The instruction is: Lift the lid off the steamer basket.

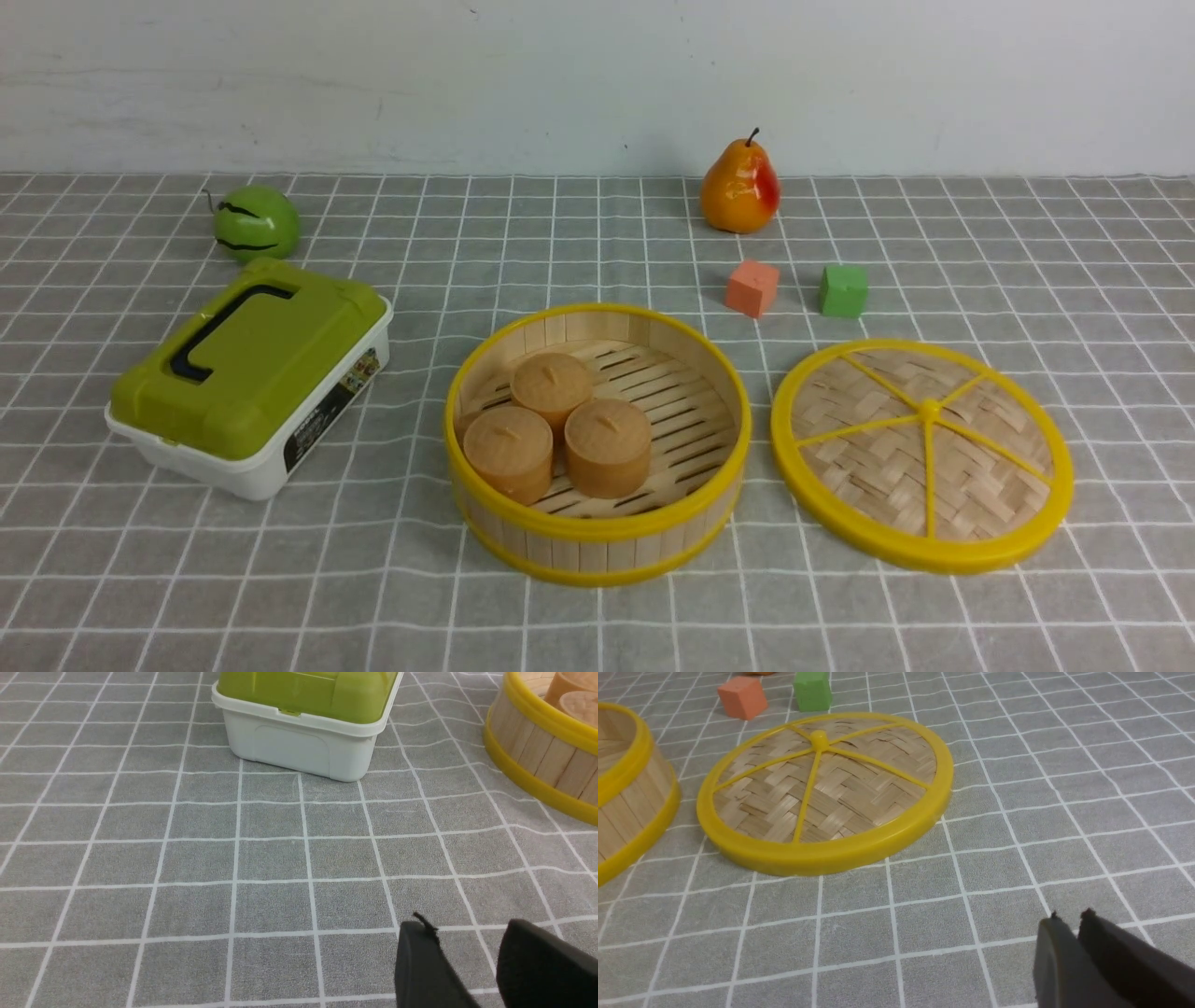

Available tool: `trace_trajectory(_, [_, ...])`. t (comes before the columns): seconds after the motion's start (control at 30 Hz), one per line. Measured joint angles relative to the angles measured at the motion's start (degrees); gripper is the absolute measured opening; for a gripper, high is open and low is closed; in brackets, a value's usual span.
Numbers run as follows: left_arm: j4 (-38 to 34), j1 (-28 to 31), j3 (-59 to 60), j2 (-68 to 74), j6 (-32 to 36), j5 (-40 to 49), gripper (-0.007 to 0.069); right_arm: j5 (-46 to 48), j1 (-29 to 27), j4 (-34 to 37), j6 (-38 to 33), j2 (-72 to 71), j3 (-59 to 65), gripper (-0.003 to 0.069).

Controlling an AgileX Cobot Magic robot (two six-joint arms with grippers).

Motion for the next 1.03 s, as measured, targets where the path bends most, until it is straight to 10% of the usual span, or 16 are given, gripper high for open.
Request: trace_trajectory(1.03, [0.0,0.0,0.0,0.0,0.0,-0.1,0.0239,0.0,0.0,0.0,0.0,0.0,0.0,0.0084])
